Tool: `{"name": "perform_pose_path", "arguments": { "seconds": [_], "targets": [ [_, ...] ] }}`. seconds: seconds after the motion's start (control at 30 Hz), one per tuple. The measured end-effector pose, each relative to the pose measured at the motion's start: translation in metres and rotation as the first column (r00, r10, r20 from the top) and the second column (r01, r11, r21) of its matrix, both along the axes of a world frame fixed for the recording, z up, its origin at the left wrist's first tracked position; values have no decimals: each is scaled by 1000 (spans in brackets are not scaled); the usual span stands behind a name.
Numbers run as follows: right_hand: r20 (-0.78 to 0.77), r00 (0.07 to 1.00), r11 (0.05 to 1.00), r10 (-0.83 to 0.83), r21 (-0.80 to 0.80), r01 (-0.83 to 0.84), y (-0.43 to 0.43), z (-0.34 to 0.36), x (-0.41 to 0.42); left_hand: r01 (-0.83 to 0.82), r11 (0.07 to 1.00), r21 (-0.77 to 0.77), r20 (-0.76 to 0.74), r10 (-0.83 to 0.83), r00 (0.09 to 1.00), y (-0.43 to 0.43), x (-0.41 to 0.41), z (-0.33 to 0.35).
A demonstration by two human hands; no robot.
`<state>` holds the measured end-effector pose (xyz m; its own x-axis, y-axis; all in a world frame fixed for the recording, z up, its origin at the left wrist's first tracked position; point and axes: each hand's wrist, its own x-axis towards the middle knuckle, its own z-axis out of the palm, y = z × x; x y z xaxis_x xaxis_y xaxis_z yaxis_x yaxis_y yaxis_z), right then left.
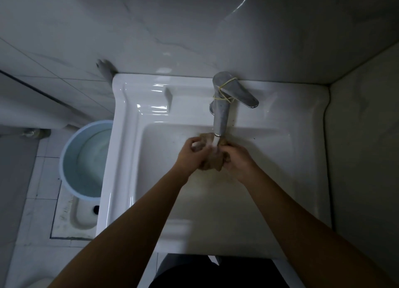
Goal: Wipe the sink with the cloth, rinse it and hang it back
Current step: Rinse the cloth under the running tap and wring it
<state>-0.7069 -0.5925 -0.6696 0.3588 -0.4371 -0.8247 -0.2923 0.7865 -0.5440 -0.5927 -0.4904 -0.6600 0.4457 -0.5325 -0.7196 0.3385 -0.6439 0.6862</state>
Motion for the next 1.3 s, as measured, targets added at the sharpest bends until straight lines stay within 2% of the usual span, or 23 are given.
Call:
{"name": "perform_pose_path", "arguments": {
  "seconds": [0.07,0.13,0.23,0.43,0.47,0.6,0.67,0.77,0.87,0.9,1.0,1.07,1.1,1.17,1.23,1.3],
  "targets": [
    [4,999,999,51,20,-51,0,4,4,48,999,-18,3,-48,999,1,-5,-3],
    [-6,997,997,82,-9,-82,-1,6,5,44,999,-12,69,-43,997,0,-7,-6],
    [-129,976,960,175,-198,-199,-4,-2,2,-18,1000,-3,137,18,990,0,-9,-9],
    [-176,949,937,260,-192,-293,5,-2,5,-100,995,4,64,99,993,-7,-11,-1],
    [-180,951,936,251,-205,-286,6,2,6,-112,994,4,57,111,992,-8,-10,0],
    [-166,985,982,56,-170,-85,4,7,3,-149,989,-16,75,150,986,-12,-3,8],
    [-256,966,947,44,-297,-122,0,8,-3,-154,988,-19,69,155,986,-10,0,8],
    [-366,929,838,64,-485,-249,-11,12,-11,-176,984,-30,73,178,981,-4,6,8],
    [-451,878,704,162,-570,-423,-19,16,-18,-169,985,-24,109,170,979,1,18,10],
    [-481,859,685,175,-567,-457,-21,17,-20,-155,988,-25,108,157,982,2,23,11],
    [-544,818,678,189,-530,-509,-22,20,-24,-121,992,-25,148,123,981,7,35,11],
    [-522,835,738,172,-493,-460,-26,27,-25,-128,991,-39,210,133,968,10,42,12],
    [-461,876,821,145,-438,-367,-28,30,-24,-147,988,-54,231,155,960,12,47,11],
    [-253,967,979,40,-184,-89,-25,40,-19,-209,976,-55,221,216,951,15,54,8],
    [-73,996,996,-51,67,56,-21,47,-14,-280,958,-60,132,285,949,16,53,8],
    [39,997,981,-62,185,54,-15,50,-6,-287,957,-46,56,289,956,13,41,13]
  ]
}}
